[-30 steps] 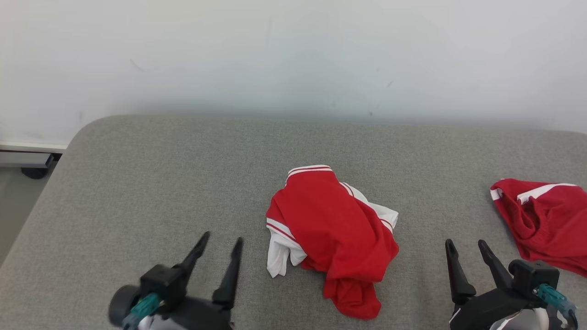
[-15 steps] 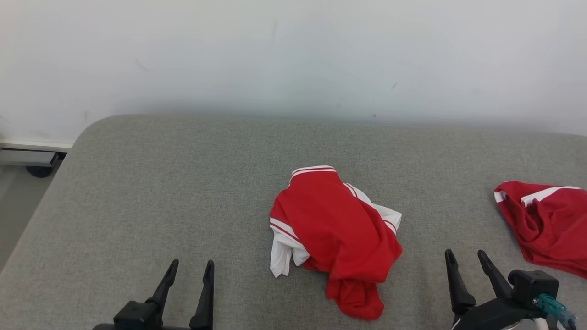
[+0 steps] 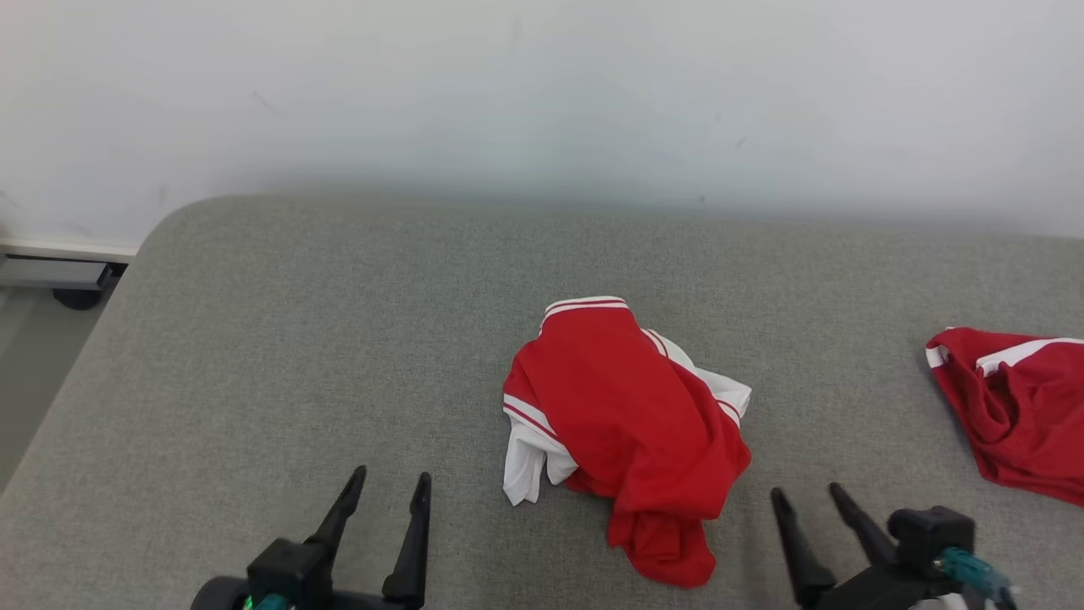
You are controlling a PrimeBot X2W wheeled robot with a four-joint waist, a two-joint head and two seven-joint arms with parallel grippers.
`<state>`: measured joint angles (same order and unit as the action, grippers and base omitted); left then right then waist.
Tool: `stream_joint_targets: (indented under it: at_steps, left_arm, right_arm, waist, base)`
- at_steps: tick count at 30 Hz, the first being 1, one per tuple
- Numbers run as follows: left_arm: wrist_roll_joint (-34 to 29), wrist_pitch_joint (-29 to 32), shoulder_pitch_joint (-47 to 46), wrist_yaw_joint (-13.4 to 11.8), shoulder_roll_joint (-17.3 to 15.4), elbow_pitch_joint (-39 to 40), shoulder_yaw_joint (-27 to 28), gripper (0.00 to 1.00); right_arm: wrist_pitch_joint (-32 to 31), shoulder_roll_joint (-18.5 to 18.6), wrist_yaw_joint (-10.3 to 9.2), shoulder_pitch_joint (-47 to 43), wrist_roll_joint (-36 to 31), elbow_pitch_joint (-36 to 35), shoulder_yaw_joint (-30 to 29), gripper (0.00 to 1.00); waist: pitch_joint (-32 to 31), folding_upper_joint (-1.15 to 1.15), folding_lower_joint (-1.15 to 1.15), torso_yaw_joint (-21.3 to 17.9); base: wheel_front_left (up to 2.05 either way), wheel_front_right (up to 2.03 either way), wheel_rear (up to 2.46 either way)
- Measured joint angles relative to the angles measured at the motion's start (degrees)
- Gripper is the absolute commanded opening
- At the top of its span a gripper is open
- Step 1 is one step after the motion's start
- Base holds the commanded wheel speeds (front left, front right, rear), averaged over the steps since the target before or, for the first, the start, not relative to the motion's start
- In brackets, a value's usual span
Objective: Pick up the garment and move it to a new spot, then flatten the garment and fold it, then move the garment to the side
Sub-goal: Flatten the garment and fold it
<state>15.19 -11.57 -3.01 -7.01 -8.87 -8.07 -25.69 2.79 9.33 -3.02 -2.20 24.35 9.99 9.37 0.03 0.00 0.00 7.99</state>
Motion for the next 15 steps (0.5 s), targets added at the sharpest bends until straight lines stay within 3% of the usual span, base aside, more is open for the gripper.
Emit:
stream_joint_targets:
  at_steps: [7, 8, 15]
  left_arm:
    - [1.72, 3.67, -4.71, 4.08, 0.76, -4.46, -1.99, 1.00]
    - [3.30, 5.01, -6.42, 5.59, 1.44, -6.51, -2.72, 1.00]
    - [4.03, 9.03, -11.79, 8.99, 2.89, -14.39, -4.99, 1.00]
  right_arm:
    - [-4.15, -0.18, 1.59, -0.03, -0.21, -0.19, 4.15, 1.00]
    - [-5.36, -0.35, 2.10, 0.23, -0.30, -0.24, 5.28, 1.00]
    - [-8.16, -1.25, 2.87, 2.69, -1.38, -0.23, 8.24, 1.00]
  waist:
    - [1.75, 0.00, 0.01, -0.10]
    - [2.45, 0.00, 0.00, -0.22]
    - [5.18, 0.00, 0.01, -0.94]
  base:
    - [0.00, 0.00, 0.00]
    - [0.00, 0.00, 0.00]
    - [0.00, 0.00, 0.00]
